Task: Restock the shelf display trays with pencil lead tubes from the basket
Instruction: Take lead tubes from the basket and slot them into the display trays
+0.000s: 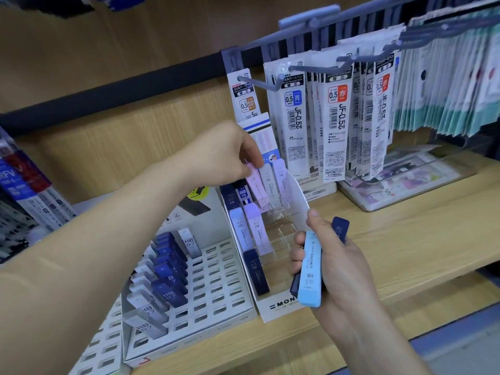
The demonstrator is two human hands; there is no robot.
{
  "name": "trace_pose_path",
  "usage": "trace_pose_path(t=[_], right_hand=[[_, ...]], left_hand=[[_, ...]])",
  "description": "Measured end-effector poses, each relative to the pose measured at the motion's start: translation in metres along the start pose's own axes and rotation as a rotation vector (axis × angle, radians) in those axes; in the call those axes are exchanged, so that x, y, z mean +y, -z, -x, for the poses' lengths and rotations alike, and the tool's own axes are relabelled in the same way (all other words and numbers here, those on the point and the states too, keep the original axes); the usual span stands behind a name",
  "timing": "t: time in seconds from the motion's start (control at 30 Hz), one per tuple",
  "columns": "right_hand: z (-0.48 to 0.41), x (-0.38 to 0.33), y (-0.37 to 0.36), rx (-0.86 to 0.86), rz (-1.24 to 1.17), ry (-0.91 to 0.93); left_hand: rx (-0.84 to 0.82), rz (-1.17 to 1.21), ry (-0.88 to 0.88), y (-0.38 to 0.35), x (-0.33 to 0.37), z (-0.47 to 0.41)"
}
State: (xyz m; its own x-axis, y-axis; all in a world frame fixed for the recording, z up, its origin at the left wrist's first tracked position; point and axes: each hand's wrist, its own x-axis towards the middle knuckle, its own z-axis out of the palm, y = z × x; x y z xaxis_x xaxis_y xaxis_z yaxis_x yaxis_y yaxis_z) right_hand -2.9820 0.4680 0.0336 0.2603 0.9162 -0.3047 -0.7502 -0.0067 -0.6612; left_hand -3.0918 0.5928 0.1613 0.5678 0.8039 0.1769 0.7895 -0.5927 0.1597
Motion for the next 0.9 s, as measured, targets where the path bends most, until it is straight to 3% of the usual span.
trace_pose_path(t=[0.33, 0.5, 0.6, 0.73, 0.9], right_hand=[[0.001, -0.002, -0.001, 0.016, -0.07, -0.013], [0.001, -0.004, -0.003, -0.046, -0.208, -0.052], [0.001, -0.005, -0.003, -0.082, -0.248, -0.03], [-0.001, 0.0, -0.005, -0.04, -0.151, 0.031], [0.006, 0.005, -0.01, 0.036, -0.079, 0.117]], left_hand=[[-0.014, -0.173, -0.093, -0.016, 0.008, -0.01], [0.069, -0.186, -0.05, -0.016, 0.014, -0.005], [0.22, 0.02, 0.03, -0.018, 0.031, 0.023], [0.125, 0.317, 0.077, -0.056, 0.061, 0.09], [0.18, 0.804, 0.277, -0.081, 0.062, 0.119]])
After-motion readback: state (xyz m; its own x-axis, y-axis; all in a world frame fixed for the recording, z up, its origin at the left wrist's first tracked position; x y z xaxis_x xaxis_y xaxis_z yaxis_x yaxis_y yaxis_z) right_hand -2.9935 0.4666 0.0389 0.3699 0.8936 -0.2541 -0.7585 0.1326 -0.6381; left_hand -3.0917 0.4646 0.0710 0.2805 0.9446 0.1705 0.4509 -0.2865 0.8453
